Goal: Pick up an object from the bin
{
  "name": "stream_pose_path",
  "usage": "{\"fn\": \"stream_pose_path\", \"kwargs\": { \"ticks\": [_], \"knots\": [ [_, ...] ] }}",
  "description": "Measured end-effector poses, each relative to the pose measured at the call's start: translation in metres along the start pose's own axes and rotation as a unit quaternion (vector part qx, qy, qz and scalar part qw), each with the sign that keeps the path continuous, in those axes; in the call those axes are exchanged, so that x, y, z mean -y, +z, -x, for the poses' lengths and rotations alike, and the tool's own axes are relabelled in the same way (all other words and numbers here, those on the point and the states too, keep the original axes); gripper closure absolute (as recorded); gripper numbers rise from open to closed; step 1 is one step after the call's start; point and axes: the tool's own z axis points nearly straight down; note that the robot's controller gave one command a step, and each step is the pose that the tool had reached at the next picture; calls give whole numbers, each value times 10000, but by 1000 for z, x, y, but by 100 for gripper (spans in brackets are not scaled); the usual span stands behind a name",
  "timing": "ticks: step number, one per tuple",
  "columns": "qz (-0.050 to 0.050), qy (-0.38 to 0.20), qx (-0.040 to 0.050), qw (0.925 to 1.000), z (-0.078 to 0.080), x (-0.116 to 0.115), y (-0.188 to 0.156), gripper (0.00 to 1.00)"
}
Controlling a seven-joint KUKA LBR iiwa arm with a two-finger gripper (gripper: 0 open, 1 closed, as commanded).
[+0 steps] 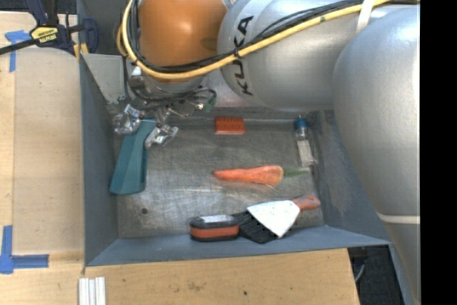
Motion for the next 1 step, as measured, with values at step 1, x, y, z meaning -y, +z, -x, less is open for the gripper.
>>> {"fn": "stream_pose_path", "kwargs": {
  "ticks": [1],
  "knots": [
    [-14,2,17,10000,0,0,-13,100]
  ]
}}
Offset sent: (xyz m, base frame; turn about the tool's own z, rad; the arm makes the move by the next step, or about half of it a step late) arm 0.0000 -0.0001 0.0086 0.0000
